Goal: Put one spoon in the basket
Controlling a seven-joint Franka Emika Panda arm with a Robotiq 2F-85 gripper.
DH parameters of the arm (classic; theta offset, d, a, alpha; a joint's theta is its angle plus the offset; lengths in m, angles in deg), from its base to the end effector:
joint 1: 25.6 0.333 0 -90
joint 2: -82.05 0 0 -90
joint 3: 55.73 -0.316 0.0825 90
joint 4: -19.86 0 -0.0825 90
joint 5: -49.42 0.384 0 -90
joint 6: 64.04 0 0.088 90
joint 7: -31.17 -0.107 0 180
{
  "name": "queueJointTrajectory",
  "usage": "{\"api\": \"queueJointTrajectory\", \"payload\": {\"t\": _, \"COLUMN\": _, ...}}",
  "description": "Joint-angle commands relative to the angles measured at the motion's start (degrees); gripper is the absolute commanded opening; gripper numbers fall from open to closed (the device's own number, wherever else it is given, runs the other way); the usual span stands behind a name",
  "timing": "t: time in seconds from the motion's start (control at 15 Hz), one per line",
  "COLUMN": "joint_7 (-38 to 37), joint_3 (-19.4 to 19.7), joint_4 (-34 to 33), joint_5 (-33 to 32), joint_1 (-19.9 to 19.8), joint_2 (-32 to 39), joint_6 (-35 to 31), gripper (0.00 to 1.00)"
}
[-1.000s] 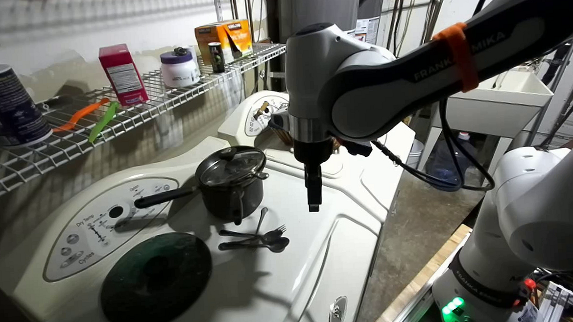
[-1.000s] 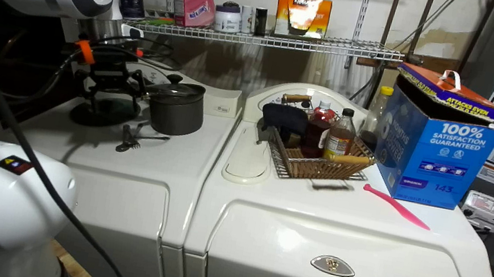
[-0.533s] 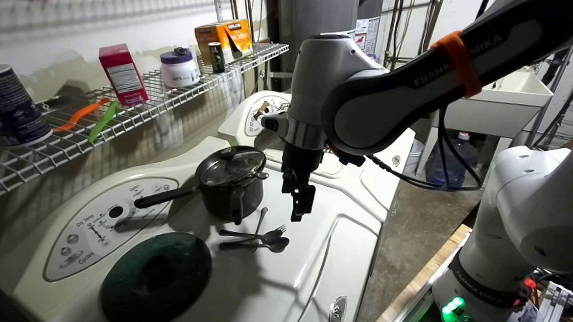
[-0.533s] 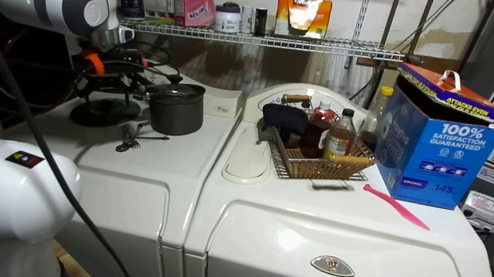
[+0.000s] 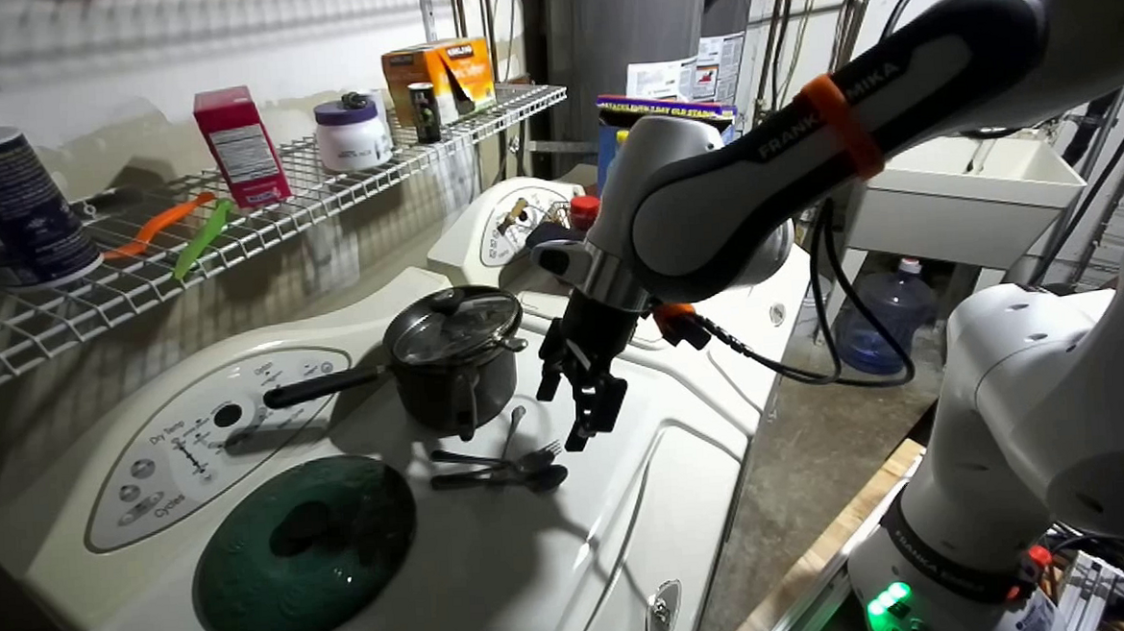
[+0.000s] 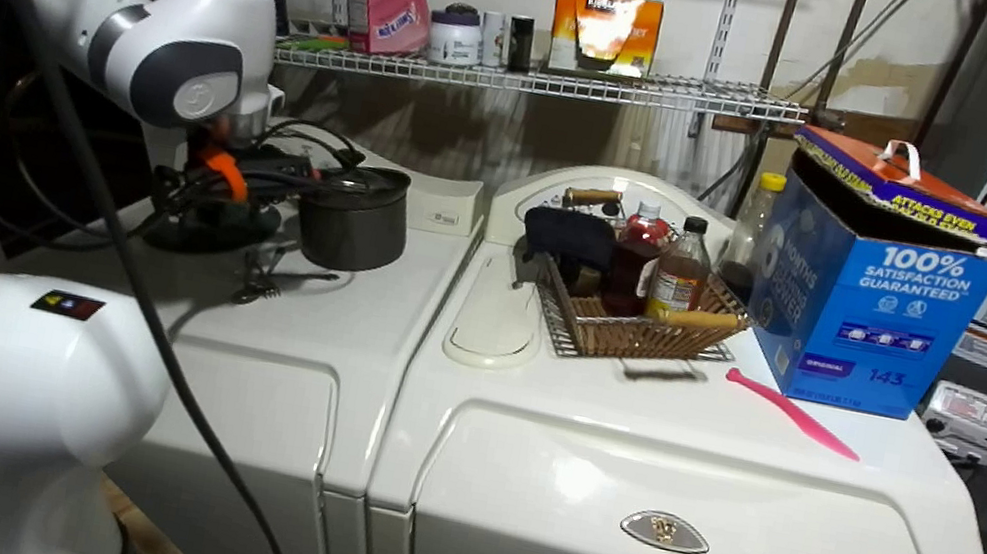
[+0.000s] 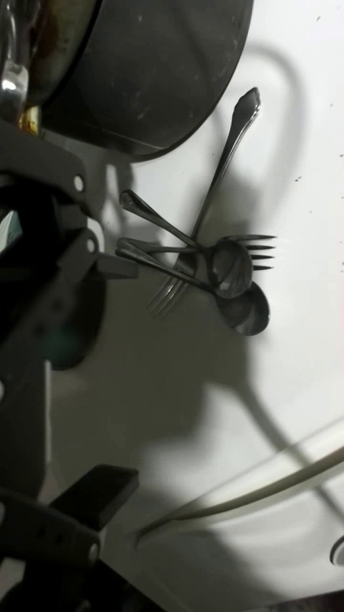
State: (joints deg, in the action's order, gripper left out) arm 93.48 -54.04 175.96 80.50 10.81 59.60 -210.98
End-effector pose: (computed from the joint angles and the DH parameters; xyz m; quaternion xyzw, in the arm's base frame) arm 0.3323 0.2212 0.3655 -0.7875 -0.5801 -0.1490 0.1453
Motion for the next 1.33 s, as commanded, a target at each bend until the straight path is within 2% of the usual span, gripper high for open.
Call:
{"api": "queueJointTrajectory", "payload": {"t": 0.0, "joint_7": 13.88, "joint_3": 3.52, "joint_4": -1.20, "joint_5": 11.37, "joint_1": 3.68, "joint_2": 4.05, "joint_6": -2.78, "gripper": 1.00}}
{"api": "queueJointTrajectory", "payload": {"t": 0.13, "joint_7": 16.08, "joint_3": 1.70, "joint_4": -1.89, "joint_5": 14.05, "joint_1": 1.65, "joint_2": 6.01, "joint_6": -4.62, "gripper": 1.00}}
{"api": "queueJointTrajectory", "payload": {"t": 0.2, "joint_7": 12.93, "joint_3": -0.30, "joint_4": -0.50, "joint_5": 11.29, "joint_1": -0.64, "joint_2": 2.88, "joint_6": -1.62, "gripper": 1.00}}
{"api": "queueJointTrajectory", "payload": {"t": 0.27, "joint_7": 13.38, "joint_3": -0.74, "joint_4": -0.55, "joint_5": 11.66, "joint_1": -1.17, "joint_2": 3.33, "joint_6": -1.83, "gripper": 1.00}}
{"api": "queueJointTrajectory", "payload": {"t": 0.73, "joint_7": 13.27, "joint_3": -1.99, "joint_4": -0.52, "joint_5": 11.56, "joint_1": -2.14, "joint_2": 3.26, "joint_6": -1.86, "gripper": 1.00}}
{"api": "queueJointTrajectory", "payload": {"t": 1.07, "joint_7": 18.41, "joint_3": -1.40, "joint_4": -0.98, "joint_5": 27.26, "joint_1": -0.90, "joint_2": 3.91, "joint_6": -12.83, "gripper": 1.00}}
{"api": "queueJointTrajectory", "payload": {"t": 1.13, "joint_7": 18.94, "joint_3": 1.10, "joint_4": -0.83, "joint_5": 29.21, "joint_1": 1.71, "joint_2": 4.02, "joint_6": -14.73, "gripper": 1.00}}
{"api": "queueJointTrajectory", "payload": {"t": 1.27, "joint_7": 20.99, "joint_3": 1.83, "joint_4": -0.64, "joint_5": 33.77, "joint_1": 2.33, "joint_2": 4.15, "joint_6": -16.31, "gripper": 1.00}}
